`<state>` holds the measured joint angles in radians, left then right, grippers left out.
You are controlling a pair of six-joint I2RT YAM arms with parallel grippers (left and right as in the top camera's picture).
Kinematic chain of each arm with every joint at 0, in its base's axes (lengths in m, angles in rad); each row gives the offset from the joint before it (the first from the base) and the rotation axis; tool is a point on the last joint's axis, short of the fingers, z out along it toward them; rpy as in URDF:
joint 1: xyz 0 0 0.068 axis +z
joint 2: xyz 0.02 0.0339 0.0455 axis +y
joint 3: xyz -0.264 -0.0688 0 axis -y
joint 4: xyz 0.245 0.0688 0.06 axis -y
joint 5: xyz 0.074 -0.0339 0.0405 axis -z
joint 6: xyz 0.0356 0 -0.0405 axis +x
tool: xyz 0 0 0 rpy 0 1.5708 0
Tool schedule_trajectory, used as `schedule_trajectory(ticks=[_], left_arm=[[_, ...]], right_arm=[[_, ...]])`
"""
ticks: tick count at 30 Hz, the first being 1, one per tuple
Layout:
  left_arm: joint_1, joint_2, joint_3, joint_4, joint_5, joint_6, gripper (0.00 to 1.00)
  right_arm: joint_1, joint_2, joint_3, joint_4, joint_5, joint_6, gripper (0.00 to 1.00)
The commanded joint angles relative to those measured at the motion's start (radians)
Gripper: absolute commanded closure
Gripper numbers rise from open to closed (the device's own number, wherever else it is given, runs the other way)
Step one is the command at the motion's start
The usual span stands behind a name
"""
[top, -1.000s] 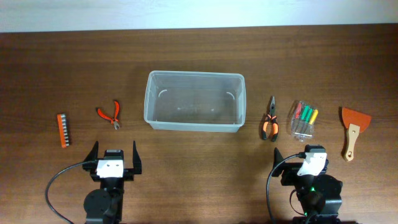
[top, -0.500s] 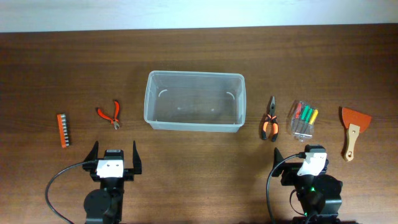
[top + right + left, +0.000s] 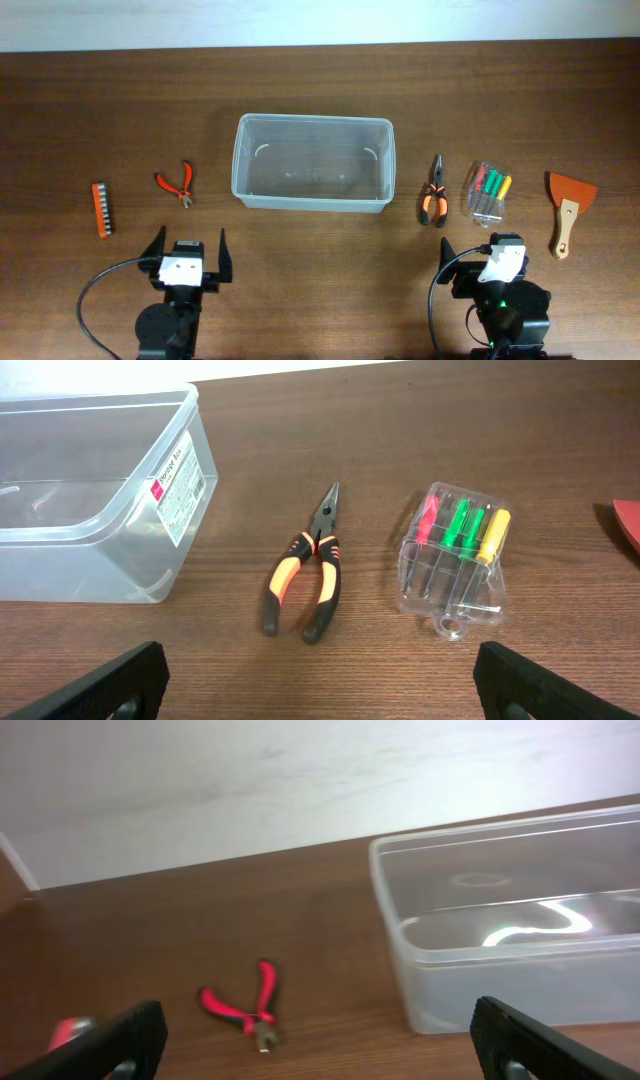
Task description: Pack container
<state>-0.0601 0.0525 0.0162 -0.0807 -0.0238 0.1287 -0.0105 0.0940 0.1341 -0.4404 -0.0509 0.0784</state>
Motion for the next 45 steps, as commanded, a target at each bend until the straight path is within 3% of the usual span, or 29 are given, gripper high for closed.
schedule_trajectory(ticks=[1,5,10,16,19,26,32,37,42,45], left_arm=[[-0.004,0.02,-0.006,0.001,0.09,-0.078,0.01],[-0.004,0.056,-0.004,0.008,0.177,-0.131,0.01],[-0.003,0.067,0.042,-0.035,0.184,-0.134,0.01],[-0.003,0.14,0.228,-0.226,0.074,-0.133,0.01],[-0.003,0.232,0.346,-0.319,0.002,-0.133,0.01],[-0.002,0.503,0.612,-0.406,-0.132,-0.132,0.01],[0.011,0.759,0.846,-0.457,-0.141,-0.052,0.01],[0.082,0.953,1.019,-0.566,-0.075,-0.052,0.01],[0.164,1.088,1.092,-0.634,0.1,-0.053,0.01],[0.185,1.139,1.092,-0.647,0.113,-0.052,0.01]], right_arm=[[0.003,-0.01,-0.006,0.0,-0.009,0.005,0.01],[0.004,-0.01,-0.006,0.002,-0.023,0.008,0.01],[0.004,-0.009,0.021,0.0,-0.085,0.005,0.02],[0.003,0.05,0.151,-0.013,-0.084,0.005,0.02],[0.003,0.151,0.255,-0.057,-0.068,-0.005,0.02],[0.003,0.492,0.547,-0.192,-0.068,-0.186,0.02],[0.003,0.82,0.864,-0.376,0.028,-0.206,0.01],[0.004,1.032,1.098,-0.573,-0.008,-0.2,0.01],[0.003,1.138,1.18,-0.717,-0.102,-0.156,0.01],[-0.021,1.173,1.18,-0.723,-0.018,-0.011,0.02]])
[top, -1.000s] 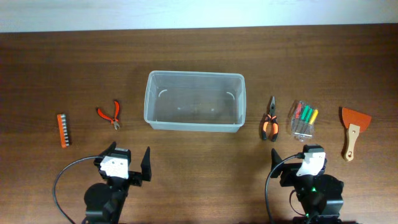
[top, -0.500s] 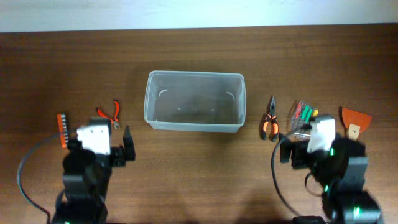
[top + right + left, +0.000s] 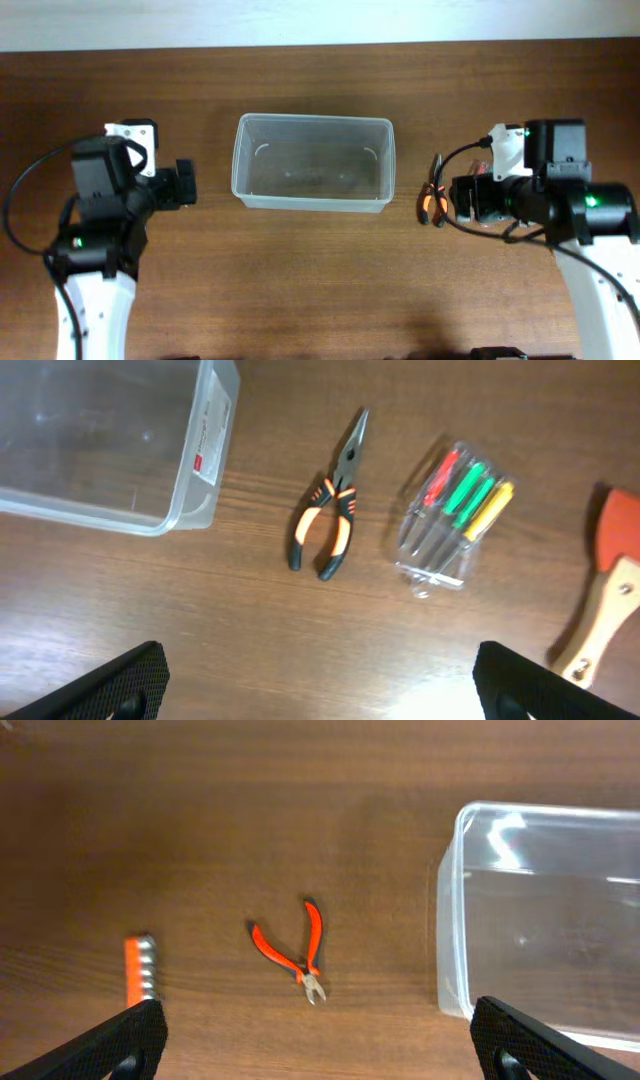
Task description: Pack container
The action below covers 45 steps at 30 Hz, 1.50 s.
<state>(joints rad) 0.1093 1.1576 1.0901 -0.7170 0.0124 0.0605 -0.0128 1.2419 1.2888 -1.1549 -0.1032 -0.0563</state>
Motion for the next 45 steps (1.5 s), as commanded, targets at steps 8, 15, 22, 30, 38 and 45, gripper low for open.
schedule_trajectory(ticks=[8,15,22,30,38,45], left_arm=[[0.018,0.113,0.018,-0.018,0.074,0.016,0.01],[0.018,0.139,0.018,-0.018,0.074,0.016,0.01],[0.018,0.139,0.018,-0.018,0.074,0.016,0.01],[0.018,0.139,0.018,-0.018,0.074,0.016,0.01],[0.018,0.139,0.018,-0.018,0.074,0.016,0.01],[0.018,0.139,0.018,-0.018,0.074,0.016,0.01]], right_arm=[[-0.285,0.17,0.025,0.019,0.105,0.195,0.01],[-0.442,0.289,0.025,0.06,0.101,0.076,0.01],[-0.504,0.388,0.025,0.142,0.175,0.06,0.03],[-0.533,0.484,0.025,0.278,0.195,0.061,0.04],[-0.533,0.62,0.025,0.367,0.195,0.06,0.03],[-0.55,0.711,0.025,0.426,0.194,0.06,0.01]])
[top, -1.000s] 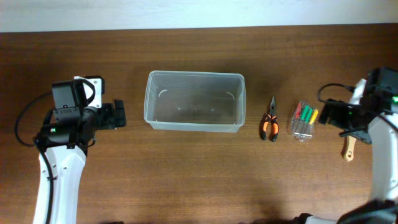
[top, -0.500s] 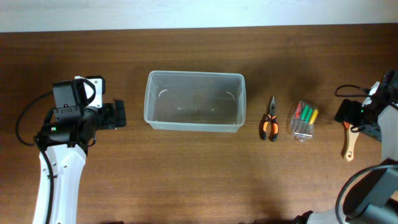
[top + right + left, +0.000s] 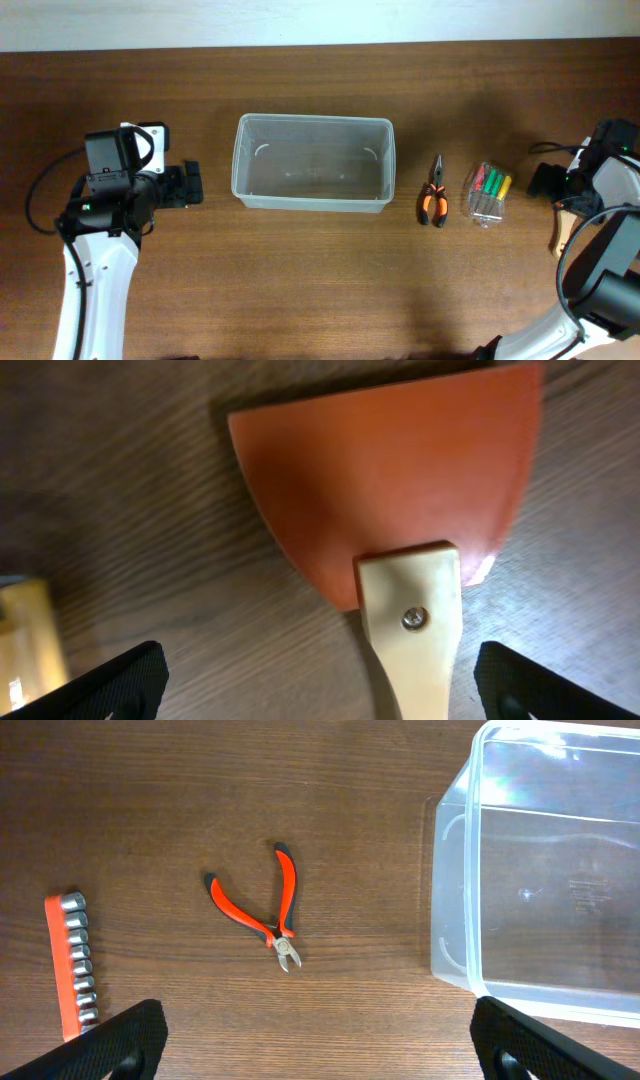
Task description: Pack container
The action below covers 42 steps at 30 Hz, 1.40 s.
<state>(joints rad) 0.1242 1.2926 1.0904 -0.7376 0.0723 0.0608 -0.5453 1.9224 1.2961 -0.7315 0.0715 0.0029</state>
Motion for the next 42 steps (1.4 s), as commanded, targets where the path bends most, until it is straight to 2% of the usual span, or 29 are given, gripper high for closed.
schedule_trajectory(ticks=[1,14,20,27,34,38,42], left_arm=[[0.003,0.004,0.018,0.003,0.014,0.015,0.01],[0.003,0.004,0.018,0.003,0.014,0.015,0.01],[0.003,0.004,0.018,0.003,0.014,0.015,0.01],[0.003,0.004,0.018,0.003,0.014,0.015,0.01],[0.003,0.004,0.018,0.003,0.014,0.015,0.01],[0.003,0.004,0.018,0.003,0.014,0.015,0.01],[0.003,0.004,0.018,0.003,0.014,0.015,0.01]], right_arm=[[-0.02,0.038,0.018,0.003,0.019,0.001,0.01],[-0.089,0.064,0.017,-0.017,-0.016,-0.064,0.0],[-0.09,0.064,0.017,-0.013,-0.109,-0.084,0.05],[-0.09,0.065,0.017,0.024,-0.108,-0.221,0.06],[-0.091,0.067,0.015,0.021,-0.105,-0.224,0.09],[-0.091,0.068,-0.005,0.019,-0.105,-0.223,0.15],[-0.091,0.068,-0.034,0.037,-0.082,-0.172,0.17]])
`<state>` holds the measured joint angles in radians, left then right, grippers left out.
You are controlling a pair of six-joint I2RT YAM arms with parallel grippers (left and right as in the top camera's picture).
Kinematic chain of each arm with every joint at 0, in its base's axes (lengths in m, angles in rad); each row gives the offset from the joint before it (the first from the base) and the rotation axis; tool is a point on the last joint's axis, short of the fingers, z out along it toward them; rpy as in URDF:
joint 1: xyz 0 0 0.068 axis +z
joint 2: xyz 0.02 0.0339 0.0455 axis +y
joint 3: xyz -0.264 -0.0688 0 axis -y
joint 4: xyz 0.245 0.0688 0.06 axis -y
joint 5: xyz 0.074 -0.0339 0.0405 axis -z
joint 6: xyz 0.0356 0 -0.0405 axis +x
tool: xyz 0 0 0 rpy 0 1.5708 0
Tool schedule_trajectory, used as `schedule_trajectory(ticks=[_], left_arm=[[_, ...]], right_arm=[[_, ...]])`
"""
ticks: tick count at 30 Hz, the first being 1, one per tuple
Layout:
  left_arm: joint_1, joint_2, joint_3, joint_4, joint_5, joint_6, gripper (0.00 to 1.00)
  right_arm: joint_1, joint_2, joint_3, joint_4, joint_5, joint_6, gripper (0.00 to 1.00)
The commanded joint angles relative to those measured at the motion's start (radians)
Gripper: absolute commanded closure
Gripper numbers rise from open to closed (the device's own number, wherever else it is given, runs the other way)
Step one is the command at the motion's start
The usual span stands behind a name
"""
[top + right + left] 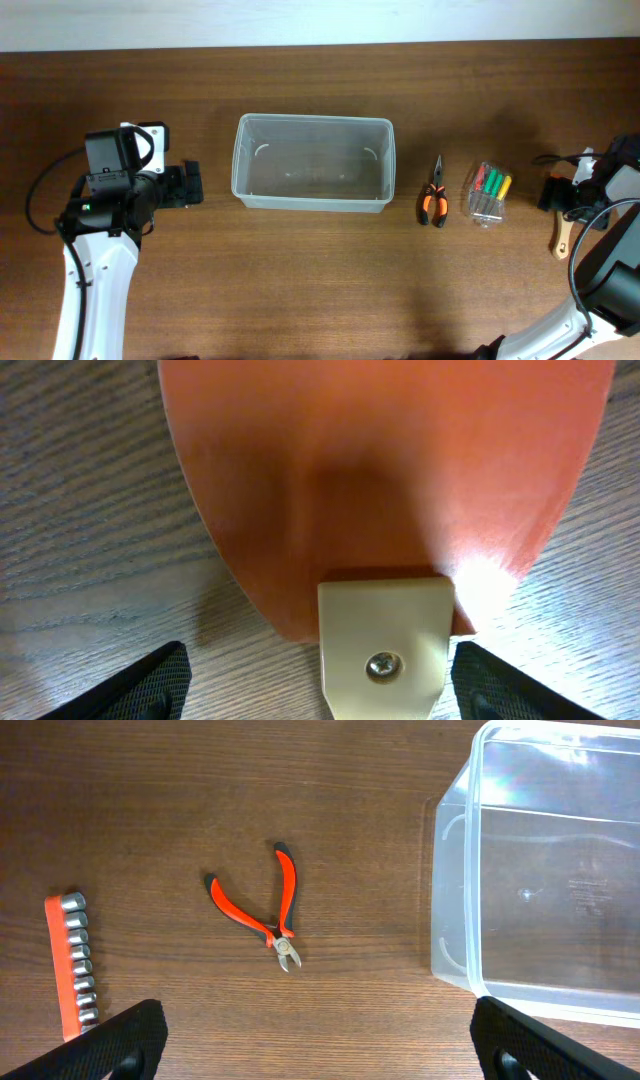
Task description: Pack container
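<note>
A clear plastic container point(237, 160) stands mid-table with nothing in it. Left of it lie red cutters point(262, 910) and an orange bit strip point(70, 965); my left gripper point(320, 1055) hangs open high above them. To the container's right are orange-black pliers point(432, 192), a clear case of screwdrivers point(486, 193) and a scraper point(385, 480) with an orange blade and pale wooden handle. My right gripper point(325, 695) is open low over the scraper, one finger on each side of the handle's top end.
The table's far edge meets a white wall point(320, 20). The right arm's body point(610, 290) reaches in from the front right corner, the left arm point(95, 280) from the front left. The container's near left corner point(455, 982) sits close to the left gripper's right finger.
My right gripper has come lower over the scraper: the blade now fills the view and the fingers flank the handle. The left arm has not moved.
Both arms sat folded at the front edge. Then they stood raised, left over the cutters, right over the pliers and screwdriver case. Then the right gripper was at the far right above the scraper, and now it is close down on it, still open.
</note>
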<state>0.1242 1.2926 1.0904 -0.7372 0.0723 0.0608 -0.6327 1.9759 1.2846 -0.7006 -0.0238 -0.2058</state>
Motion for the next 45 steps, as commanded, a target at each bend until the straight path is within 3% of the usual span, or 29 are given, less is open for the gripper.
schedule_trajectory(ticks=[1,14,19,25,45], left_arm=[[0.003,0.004,0.018,0.002,0.014,0.015,0.01],[0.003,0.004,0.018,0.002,0.014,0.015,0.01],[0.003,0.004,0.018,0.002,0.014,0.015,0.01],[0.003,0.004,0.018,0.002,0.014,0.015,0.01],[0.003,0.004,0.018,0.002,0.014,0.015,0.01]], right_arm=[[-0.003,0.017,-0.031,0.01,0.018,0.051,0.17],[-0.04,0.047,-0.045,0.022,0.036,0.019,0.12],[-0.077,0.047,-0.045,-0.013,0.019,0.026,0.15],[-0.081,0.047,-0.045,-0.116,0.013,0.163,0.15],[-0.081,0.086,0.037,-0.16,0.009,0.132,0.16]])
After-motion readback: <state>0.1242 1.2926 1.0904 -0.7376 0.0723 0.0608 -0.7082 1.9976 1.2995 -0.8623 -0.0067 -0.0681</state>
